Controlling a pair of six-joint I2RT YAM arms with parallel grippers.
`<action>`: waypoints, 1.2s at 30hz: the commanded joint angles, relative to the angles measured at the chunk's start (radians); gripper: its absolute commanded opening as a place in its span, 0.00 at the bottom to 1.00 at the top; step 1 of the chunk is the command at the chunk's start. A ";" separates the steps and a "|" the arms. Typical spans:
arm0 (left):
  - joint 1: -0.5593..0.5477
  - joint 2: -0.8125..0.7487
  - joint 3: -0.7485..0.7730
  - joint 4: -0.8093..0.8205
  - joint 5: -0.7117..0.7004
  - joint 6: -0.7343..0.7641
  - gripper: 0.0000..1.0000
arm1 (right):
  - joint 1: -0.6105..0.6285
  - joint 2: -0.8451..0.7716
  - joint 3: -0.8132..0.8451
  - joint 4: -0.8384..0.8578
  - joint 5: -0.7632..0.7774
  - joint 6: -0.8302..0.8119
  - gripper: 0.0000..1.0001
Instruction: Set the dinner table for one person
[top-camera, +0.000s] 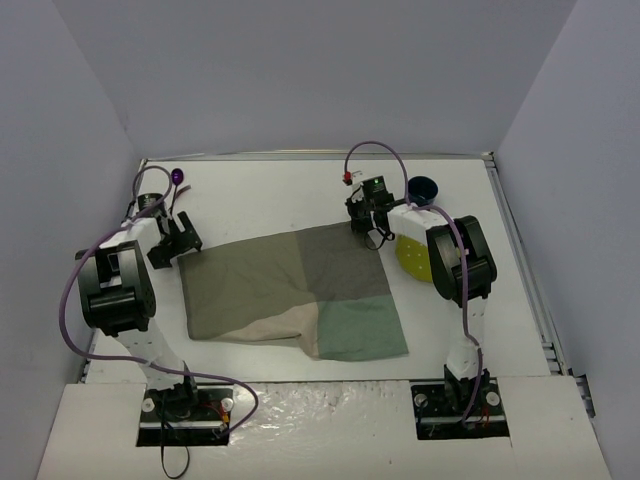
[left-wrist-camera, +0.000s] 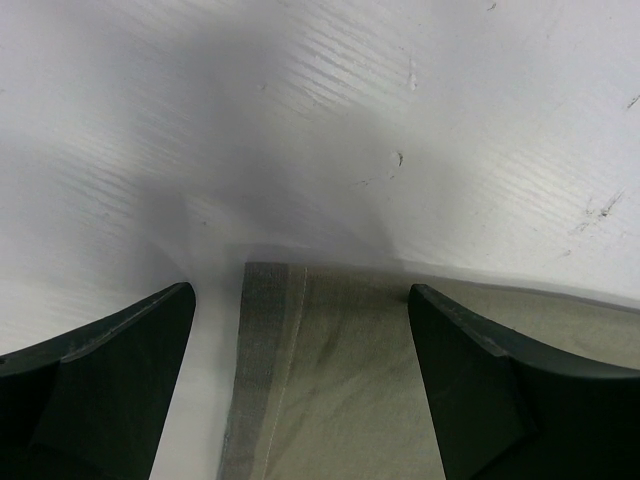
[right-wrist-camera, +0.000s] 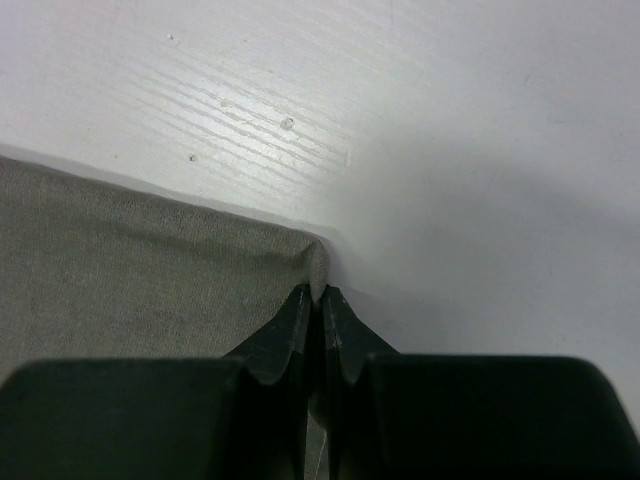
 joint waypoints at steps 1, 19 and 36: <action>-0.016 0.018 0.033 -0.034 0.017 0.005 0.81 | -0.005 -0.055 -0.023 0.011 0.062 0.018 0.00; -0.082 0.043 0.049 -0.112 -0.042 0.019 0.46 | -0.005 -0.095 -0.037 0.037 0.072 0.041 0.00; -0.080 -0.202 0.278 -0.189 -0.102 0.160 0.00 | 0.017 -0.380 -0.096 0.041 0.148 0.092 0.00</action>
